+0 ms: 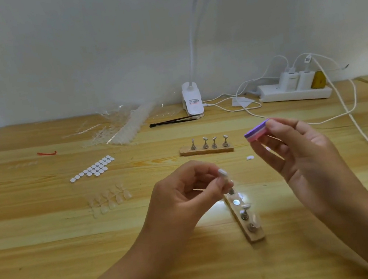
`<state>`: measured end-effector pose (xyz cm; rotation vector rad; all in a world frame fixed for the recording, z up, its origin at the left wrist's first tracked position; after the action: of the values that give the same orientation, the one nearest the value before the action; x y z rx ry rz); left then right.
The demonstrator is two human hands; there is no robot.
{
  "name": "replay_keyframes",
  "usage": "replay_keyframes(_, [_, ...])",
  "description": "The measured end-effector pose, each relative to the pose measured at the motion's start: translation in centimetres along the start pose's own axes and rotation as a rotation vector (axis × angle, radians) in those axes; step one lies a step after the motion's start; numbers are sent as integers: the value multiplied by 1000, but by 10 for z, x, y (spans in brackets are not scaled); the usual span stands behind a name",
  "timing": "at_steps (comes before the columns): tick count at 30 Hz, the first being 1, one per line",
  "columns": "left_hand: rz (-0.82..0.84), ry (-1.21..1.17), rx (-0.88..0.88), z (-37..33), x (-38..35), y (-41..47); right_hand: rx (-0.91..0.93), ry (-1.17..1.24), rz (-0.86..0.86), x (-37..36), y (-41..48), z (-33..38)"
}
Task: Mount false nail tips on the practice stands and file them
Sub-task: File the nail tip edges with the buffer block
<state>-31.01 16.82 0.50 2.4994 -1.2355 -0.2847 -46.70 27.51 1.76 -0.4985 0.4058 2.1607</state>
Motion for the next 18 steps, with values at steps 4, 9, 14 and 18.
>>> replay_keyframes(4, [17, 76, 129, 14, 0, 0, -48, 18, -5, 3, 4, -4])
replay_keyframes(9, [-13, 336, 181, 25, 2, 2, -137, -13, 9, 2, 5, -22])
replay_keyframes(14, [44, 465, 190, 26, -7, 1, -166, 4, 15, 2, 6, -23])
replay_keyframes(18, [70, 647, 147, 23, -3, 3, -181, -4, 29, 1, 5, -22])
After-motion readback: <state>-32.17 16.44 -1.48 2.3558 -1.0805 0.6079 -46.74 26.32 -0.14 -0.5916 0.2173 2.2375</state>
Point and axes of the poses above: each hand's wrist, its own y-axis towards the middle knuckle, its own x-axis out of the back of the hand, z = x × y, the point moved 9 cm from there along y, towards the middle knuckle, and after that the axes turned 5 degrees about -z, right-handed, at the moved point
